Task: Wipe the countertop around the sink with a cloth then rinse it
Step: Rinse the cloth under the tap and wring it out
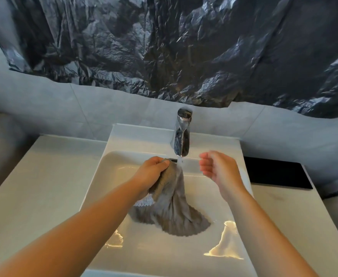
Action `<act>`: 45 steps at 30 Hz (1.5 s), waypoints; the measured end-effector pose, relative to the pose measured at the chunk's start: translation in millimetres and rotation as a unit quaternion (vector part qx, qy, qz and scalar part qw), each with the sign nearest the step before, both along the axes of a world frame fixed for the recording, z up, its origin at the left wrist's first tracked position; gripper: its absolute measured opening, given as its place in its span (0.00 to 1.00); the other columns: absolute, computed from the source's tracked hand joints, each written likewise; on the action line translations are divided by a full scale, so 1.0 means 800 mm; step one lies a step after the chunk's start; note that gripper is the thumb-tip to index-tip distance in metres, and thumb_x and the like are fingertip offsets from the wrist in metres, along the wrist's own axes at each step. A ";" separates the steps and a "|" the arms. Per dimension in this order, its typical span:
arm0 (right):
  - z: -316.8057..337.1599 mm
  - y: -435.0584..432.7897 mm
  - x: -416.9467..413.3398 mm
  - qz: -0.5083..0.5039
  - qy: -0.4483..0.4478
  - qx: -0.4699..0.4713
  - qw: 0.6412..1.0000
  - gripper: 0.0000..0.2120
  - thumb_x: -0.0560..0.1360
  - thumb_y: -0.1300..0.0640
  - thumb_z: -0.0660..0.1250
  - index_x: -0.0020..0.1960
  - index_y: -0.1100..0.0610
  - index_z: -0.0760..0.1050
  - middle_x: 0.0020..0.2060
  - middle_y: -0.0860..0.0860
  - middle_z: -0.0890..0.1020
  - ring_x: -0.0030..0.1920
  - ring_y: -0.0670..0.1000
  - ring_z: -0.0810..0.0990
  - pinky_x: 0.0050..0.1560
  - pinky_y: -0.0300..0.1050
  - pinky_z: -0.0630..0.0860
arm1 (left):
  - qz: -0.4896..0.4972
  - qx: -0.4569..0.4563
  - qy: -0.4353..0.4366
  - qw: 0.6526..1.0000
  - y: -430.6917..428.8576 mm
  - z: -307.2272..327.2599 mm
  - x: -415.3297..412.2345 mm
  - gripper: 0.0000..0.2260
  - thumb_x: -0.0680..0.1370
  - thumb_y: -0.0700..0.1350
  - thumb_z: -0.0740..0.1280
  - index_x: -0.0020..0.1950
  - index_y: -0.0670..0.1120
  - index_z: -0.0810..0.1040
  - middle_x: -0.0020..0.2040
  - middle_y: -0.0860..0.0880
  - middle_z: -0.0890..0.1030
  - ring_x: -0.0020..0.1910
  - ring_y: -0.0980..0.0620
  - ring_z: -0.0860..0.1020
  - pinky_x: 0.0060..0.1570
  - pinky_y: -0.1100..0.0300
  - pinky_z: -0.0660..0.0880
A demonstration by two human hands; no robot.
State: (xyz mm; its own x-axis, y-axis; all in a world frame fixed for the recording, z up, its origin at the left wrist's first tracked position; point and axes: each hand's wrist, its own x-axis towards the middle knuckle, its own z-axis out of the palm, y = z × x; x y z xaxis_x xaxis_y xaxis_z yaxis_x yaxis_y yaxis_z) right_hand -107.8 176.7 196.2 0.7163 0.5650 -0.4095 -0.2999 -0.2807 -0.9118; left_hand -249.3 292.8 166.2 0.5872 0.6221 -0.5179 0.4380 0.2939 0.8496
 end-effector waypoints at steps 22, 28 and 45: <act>-0.077 -0.012 -0.061 0.075 -0.101 0.009 0.992 0.16 0.80 0.44 0.55 0.47 0.51 0.77 0.44 0.48 0.82 0.47 0.46 0.80 0.47 0.36 0.76 | -0.095 0.056 0.047 0.993 -0.033 -0.055 0.005 0.26 0.78 0.64 0.54 0.49 0.43 0.78 0.40 0.41 0.81 0.39 0.42 0.80 0.41 0.51 0.78; -0.091 -0.006 -0.067 -0.096 -0.220 -0.042 0.970 0.11 0.75 0.46 0.65 0.47 0.54 0.77 0.38 0.44 0.79 0.41 0.44 0.78 0.39 0.33 0.75 | 0.099 0.073 0.028 0.992 -0.030 -0.060 0.009 0.23 0.79 0.62 0.54 0.44 0.45 0.78 0.41 0.44 0.82 0.44 0.47 0.80 0.50 0.49 0.78; -0.136 0.014 -0.036 0.049 -0.090 -0.110 0.989 0.15 0.80 0.42 0.54 0.45 0.50 0.72 0.45 0.52 0.80 0.47 0.51 0.79 0.50 0.48 0.76 | 0.133 -0.106 -0.017 0.985 -0.017 -0.065 0.008 0.27 0.76 0.62 0.62 0.49 0.37 0.80 0.43 0.37 0.84 0.42 0.39 0.83 0.51 0.43 0.79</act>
State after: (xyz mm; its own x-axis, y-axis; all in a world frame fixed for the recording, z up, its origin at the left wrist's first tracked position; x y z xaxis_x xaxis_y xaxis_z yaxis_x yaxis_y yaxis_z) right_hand -136.2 188.1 87.6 0.7355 0.5459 -0.4012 -0.0999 -0.4983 -0.8612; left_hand -242.6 279.3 114.4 0.4372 0.6365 -0.6354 0.2935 0.5668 0.7698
